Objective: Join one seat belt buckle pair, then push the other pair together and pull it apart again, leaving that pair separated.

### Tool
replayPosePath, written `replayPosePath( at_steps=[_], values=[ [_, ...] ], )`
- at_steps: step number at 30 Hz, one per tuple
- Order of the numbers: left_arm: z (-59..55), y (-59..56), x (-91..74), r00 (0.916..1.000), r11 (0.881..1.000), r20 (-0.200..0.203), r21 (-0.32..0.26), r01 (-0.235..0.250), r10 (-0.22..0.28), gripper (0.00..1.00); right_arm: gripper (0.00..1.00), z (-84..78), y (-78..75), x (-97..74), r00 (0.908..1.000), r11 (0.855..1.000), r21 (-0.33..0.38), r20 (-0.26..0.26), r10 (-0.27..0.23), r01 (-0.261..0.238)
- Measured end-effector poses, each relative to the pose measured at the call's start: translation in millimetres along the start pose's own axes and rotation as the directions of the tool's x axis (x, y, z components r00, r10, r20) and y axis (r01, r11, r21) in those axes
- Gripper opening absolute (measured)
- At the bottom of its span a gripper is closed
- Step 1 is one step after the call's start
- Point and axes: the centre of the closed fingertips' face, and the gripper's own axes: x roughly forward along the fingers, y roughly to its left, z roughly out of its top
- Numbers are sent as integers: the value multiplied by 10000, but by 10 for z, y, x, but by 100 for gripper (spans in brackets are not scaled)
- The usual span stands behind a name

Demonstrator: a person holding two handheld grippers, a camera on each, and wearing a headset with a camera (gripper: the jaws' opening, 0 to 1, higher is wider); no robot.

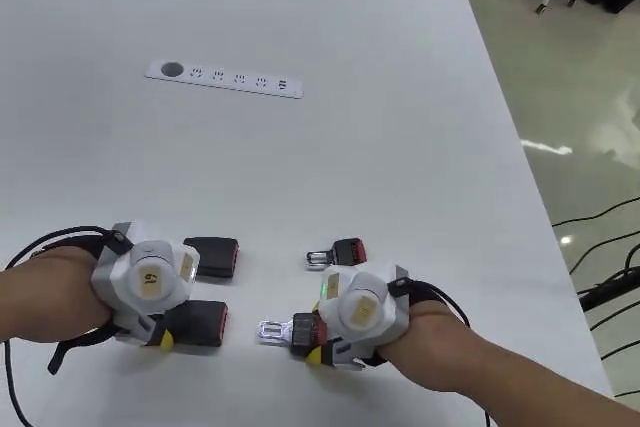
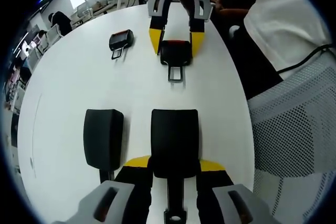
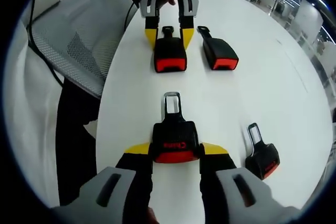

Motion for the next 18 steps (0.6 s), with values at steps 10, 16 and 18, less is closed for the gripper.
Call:
replayPosePath(
  at_steps=[10, 16, 18],
  values=[
    [9, -5, -4, 10000, 10000, 6, -7, -12, 12, 33, 32, 197, 3, 109, 9999, 10000, 57, 146, -25, 24],
    [10, -7, -4, 10000, 10000, 0, -26, -22, 22, 33, 33, 294, 6, 171, 9997, 10000, 14, 225, 48, -48],
    [12, -9, -6, 10000, 10000, -21, -48, -26, 26, 33, 33, 331, 40, 168, 9997, 10000, -37, 234, 74, -73]
  ],
)
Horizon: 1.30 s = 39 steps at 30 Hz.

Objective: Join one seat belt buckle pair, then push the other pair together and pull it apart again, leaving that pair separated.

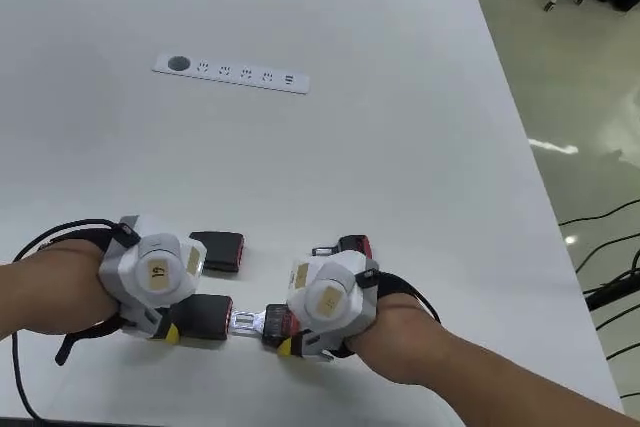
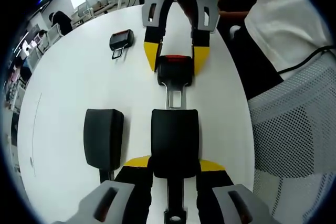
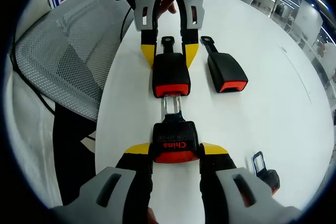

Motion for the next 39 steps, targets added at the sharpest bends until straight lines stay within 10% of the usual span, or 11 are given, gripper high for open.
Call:
replayPosePath(
  at_steps=[39],
  values=[
    [1, 9, 19, 9999, 9997, -137, 244, 102, -99, 31, 31, 156, -21, 72, 9996, 9998, -75, 219, -170, 171]
  ],
)
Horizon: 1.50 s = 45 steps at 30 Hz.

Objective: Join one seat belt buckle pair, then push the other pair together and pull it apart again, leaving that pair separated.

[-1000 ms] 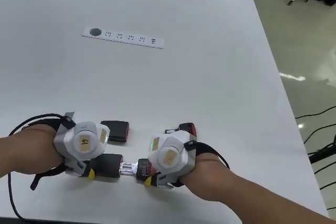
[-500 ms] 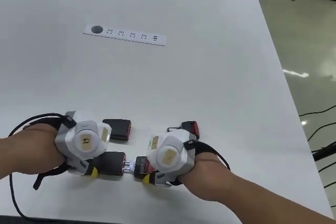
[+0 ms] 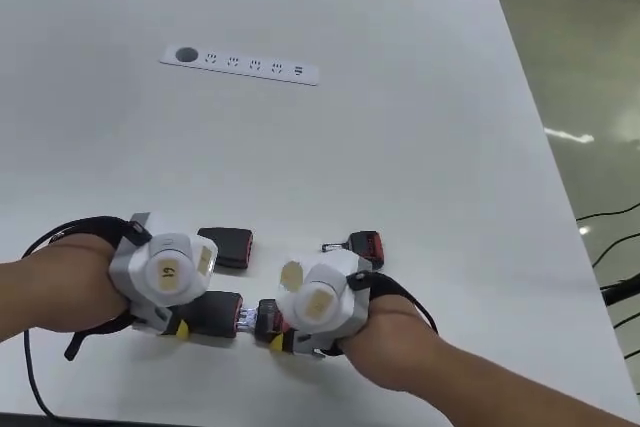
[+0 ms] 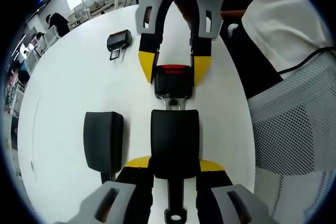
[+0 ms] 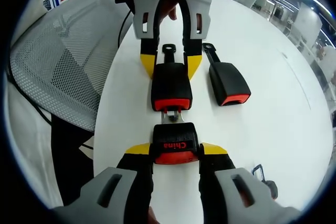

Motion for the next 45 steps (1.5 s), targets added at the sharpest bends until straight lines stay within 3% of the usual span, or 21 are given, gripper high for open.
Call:
replayPosePath(
  at_steps=[7, 18, 27, 29, 34, 45],
  values=[
    [-9, 4, 11, 9999, 10000, -163, -11, -24, 24, 30, 30, 81, 22, 61, 10000, 9999, -67, 23, -80, 80],
    [-7, -9, 7, 10000, 9999, -68, -141, -47, 46, 30, 30, 128, 19, 135, 9998, 9999, -63, 138, -130, 131],
    [-12, -3, -14, 9999, 9995, -12, -314, -101, 100, 30, 30, 86, 25, 103, 9999, 9999, 18, -36, -144, 144],
    [-26, -3, -17, 9997, 9988, 183, -463, -150, 159, 30, 30, 73, 22, 102, 9999, 9998, -156, 20, -110, 110],
    [-50, 13, -4, 9999, 9998, 115, -195, -13, 15, 29, 29, 91, 13, 89, 9998, 9984, -548, -126, -155, 148],
    [-28, 19, -16, 9998, 9987, 184, -502, -106, 115, 29, 29, 111, -4, 57, 9999, 9995, -292, 51, -147, 149]
  ],
)
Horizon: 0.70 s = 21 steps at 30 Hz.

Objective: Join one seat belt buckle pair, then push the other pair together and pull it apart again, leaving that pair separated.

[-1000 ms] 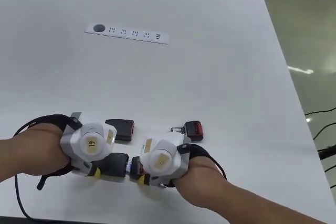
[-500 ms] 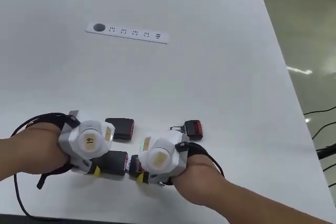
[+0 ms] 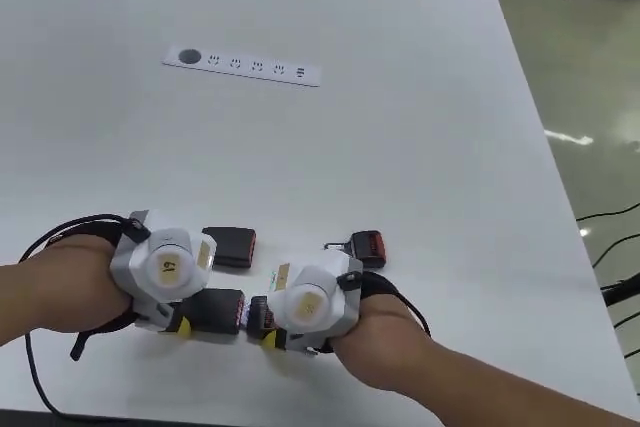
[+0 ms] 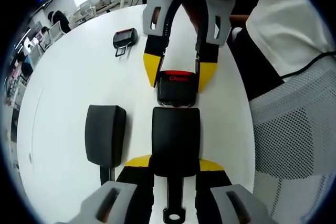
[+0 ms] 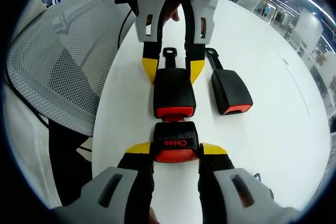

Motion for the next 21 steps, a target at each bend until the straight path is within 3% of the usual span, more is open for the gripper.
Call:
replayPosePath(
  at_steps=[12, 21],
  values=[
    [20, -2, -9, 10000, 9999, -20, -118, -40, 40, 30, 30, 8, -29, 15, 10000, 9998, 198, 41, -14, 13],
    [10, -4, -12, 9995, 9999, -282, -25, -128, 127, 31, 32, 13, -12, 13, 10000, 9996, 291, 42, 15, -16]
  ],
)
